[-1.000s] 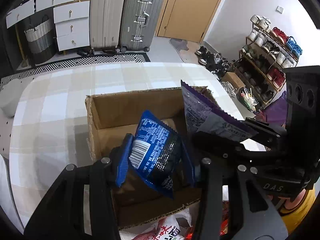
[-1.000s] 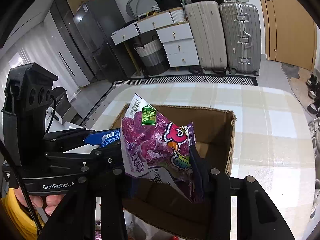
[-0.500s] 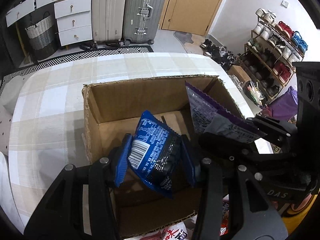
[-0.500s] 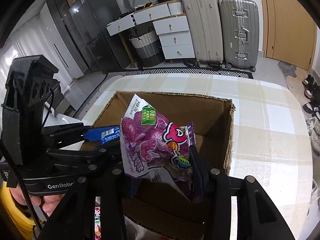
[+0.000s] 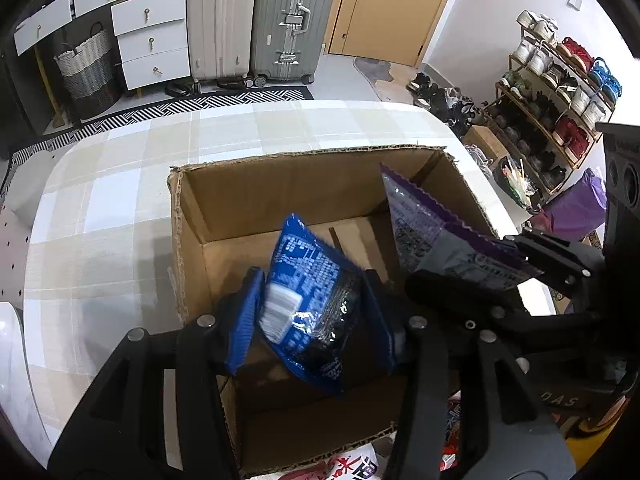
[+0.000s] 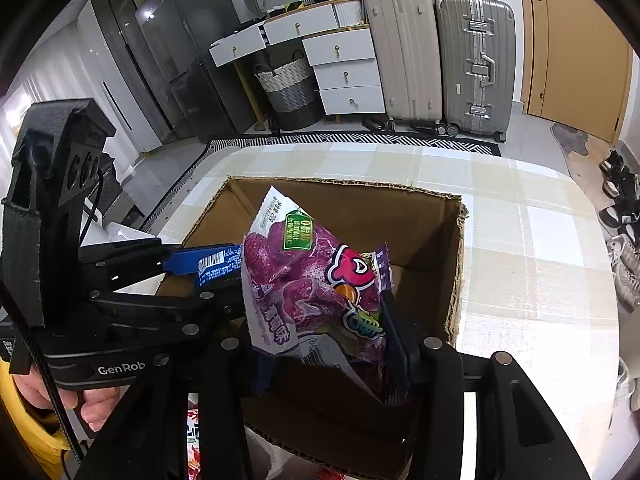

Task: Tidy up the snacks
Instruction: 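Carry both held snacks over the SF box and lower them inside, then open both tools and withdraw them back toward the snack pile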

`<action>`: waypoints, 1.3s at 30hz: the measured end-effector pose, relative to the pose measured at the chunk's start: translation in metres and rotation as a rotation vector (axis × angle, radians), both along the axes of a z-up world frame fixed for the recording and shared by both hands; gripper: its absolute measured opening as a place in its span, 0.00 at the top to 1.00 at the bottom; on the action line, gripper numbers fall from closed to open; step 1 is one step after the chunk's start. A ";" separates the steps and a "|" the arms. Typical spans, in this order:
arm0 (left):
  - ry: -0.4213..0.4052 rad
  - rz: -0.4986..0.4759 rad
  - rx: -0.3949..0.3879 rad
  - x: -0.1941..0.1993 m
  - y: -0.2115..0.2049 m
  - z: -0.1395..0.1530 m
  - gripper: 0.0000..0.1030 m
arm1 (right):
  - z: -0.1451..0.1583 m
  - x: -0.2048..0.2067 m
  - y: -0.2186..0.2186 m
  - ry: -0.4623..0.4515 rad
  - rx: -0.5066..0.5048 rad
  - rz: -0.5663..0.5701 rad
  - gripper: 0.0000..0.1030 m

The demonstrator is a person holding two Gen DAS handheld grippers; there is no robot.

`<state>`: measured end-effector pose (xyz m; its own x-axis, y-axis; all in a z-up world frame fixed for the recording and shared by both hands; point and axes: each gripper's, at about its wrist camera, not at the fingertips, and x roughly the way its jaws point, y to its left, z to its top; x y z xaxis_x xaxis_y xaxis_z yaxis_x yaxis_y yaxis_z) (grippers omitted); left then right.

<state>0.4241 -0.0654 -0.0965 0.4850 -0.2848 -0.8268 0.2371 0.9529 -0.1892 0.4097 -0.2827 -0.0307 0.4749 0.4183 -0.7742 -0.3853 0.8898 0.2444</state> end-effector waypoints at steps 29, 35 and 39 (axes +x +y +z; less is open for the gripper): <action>-0.162 0.040 0.069 -0.115 0.027 0.083 0.23 | 0.065 -0.050 -0.029 -0.115 0.109 -0.072 0.46; -0.253 0.056 0.050 -0.176 0.034 0.124 0.19 | 0.115 -0.111 -0.028 -0.265 0.108 -0.058 0.28; -0.309 0.066 0.048 -0.218 0.033 0.150 0.17 | 0.143 -0.159 -0.027 -0.363 0.109 -0.054 0.21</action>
